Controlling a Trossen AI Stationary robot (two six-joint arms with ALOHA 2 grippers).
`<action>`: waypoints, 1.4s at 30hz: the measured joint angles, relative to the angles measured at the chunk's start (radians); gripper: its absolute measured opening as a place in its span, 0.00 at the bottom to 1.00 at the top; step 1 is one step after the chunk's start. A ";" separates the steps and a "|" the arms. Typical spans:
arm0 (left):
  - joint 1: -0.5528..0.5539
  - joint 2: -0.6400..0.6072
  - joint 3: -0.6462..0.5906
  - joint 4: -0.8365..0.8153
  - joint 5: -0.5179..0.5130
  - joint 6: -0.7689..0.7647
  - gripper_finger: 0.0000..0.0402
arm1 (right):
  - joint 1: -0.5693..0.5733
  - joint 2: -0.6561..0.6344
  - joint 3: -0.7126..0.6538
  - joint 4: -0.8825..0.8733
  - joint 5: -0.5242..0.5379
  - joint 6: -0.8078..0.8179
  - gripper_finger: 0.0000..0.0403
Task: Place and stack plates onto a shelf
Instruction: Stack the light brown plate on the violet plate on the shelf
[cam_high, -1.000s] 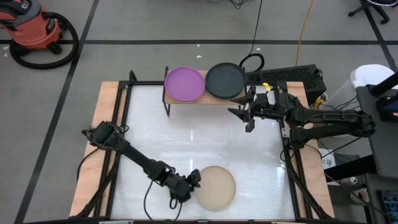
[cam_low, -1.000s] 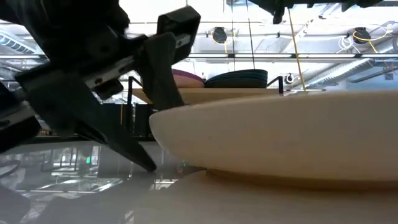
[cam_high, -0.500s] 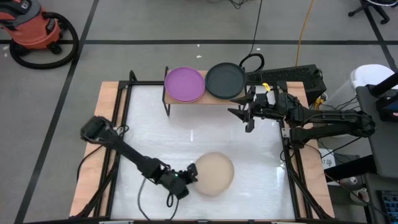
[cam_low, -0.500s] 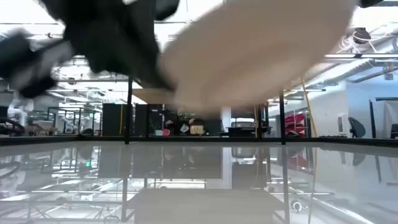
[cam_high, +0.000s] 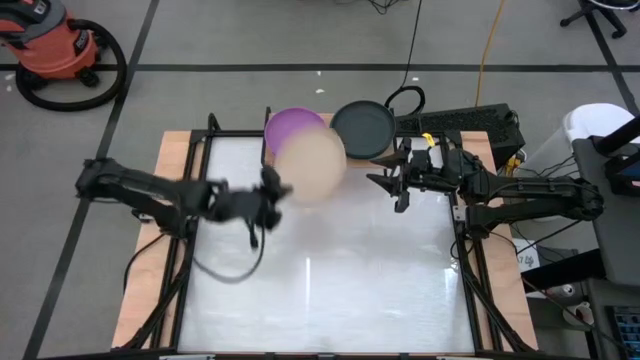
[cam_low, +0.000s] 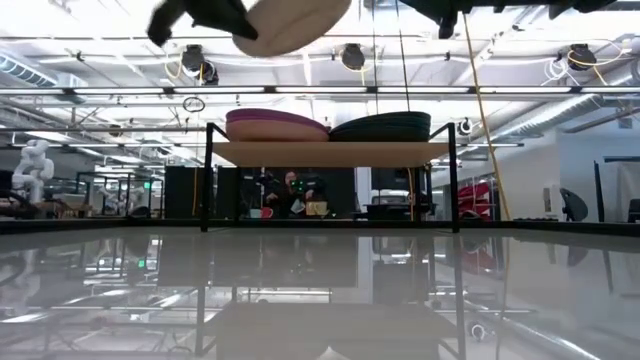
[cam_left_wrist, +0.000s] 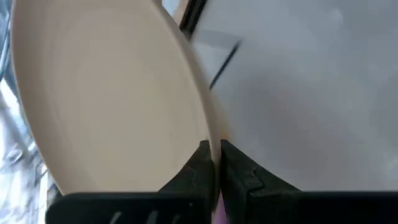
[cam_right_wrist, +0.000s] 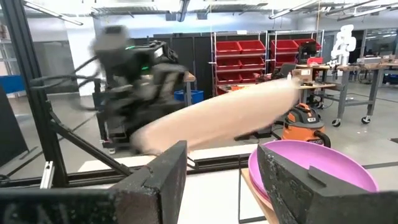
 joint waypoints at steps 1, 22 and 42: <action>0.051 -0.018 0.000 -0.005 0.001 0.040 0.03 | 0.000 0.000 0.000 0.003 0.000 0.000 0.44; 0.605 0.103 0.098 -0.161 0.413 -0.069 0.10 | 0.000 0.000 0.001 -0.011 0.000 0.000 0.44; 0.525 0.051 0.126 -0.184 0.362 -0.274 0.59 | 0.000 0.000 0.001 -0.001 0.000 0.011 0.44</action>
